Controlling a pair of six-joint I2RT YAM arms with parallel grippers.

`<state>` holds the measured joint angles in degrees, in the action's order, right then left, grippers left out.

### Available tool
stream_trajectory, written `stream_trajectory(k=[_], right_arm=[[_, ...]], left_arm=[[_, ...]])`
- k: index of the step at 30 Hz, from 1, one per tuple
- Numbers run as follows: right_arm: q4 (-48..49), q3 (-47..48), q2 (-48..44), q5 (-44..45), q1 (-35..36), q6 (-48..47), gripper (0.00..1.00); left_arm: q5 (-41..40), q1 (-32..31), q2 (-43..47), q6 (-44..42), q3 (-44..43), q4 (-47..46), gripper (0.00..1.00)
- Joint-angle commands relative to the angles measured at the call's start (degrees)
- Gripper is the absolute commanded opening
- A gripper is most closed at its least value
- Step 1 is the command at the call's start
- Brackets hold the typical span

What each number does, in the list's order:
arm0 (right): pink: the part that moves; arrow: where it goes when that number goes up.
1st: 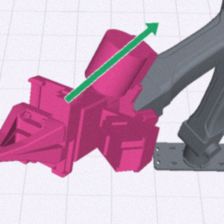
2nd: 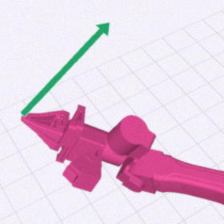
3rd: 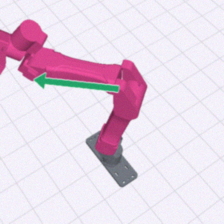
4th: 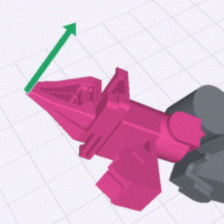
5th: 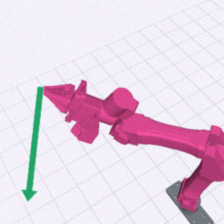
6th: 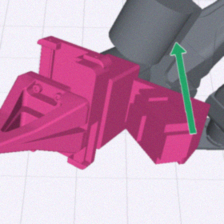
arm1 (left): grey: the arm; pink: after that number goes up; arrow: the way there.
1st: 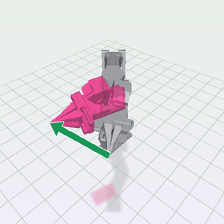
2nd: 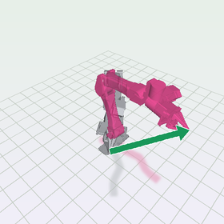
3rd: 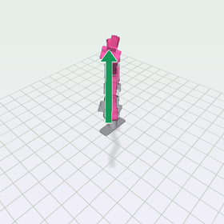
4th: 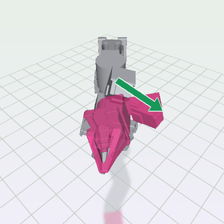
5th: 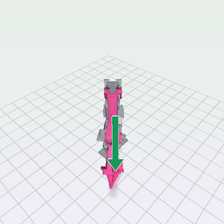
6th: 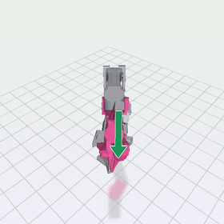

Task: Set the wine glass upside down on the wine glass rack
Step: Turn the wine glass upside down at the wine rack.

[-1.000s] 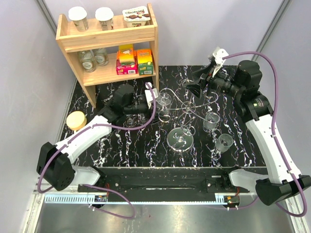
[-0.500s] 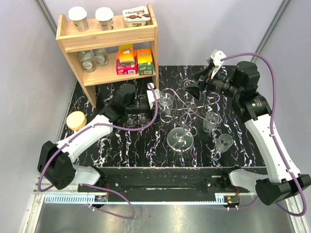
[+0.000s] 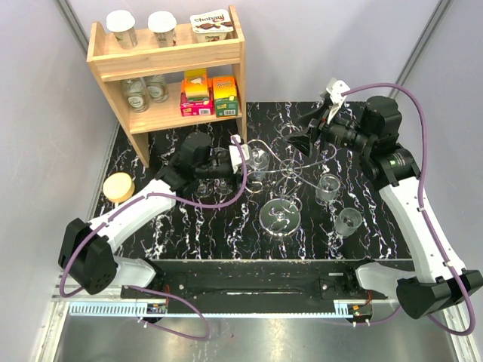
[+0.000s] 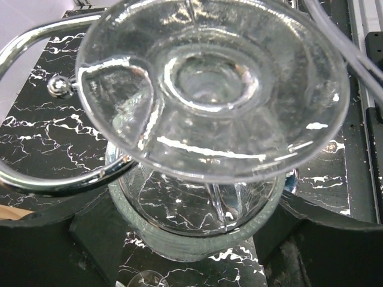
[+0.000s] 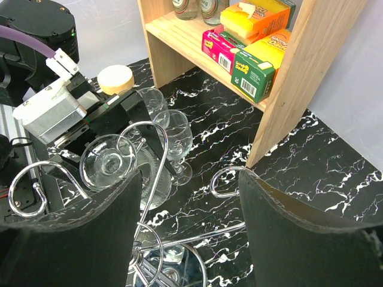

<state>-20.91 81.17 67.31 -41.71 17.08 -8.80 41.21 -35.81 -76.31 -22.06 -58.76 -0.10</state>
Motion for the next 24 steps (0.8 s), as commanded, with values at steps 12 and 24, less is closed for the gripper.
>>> stream_trajectory(k=[12,24], right_arm=[[2.1,-0.8,0.5,-2.6,-1.2,-0.1,0.71],[2.4,-1.5,0.5,-3.6,-1.4,0.3,0.72]], left_arm=[[-2.4,0.3,-1.6,0.3,0.0,-12.5,0.0],[-3.9,0.9,-3.6,4.4,-1.2,-16.1,0.0]])
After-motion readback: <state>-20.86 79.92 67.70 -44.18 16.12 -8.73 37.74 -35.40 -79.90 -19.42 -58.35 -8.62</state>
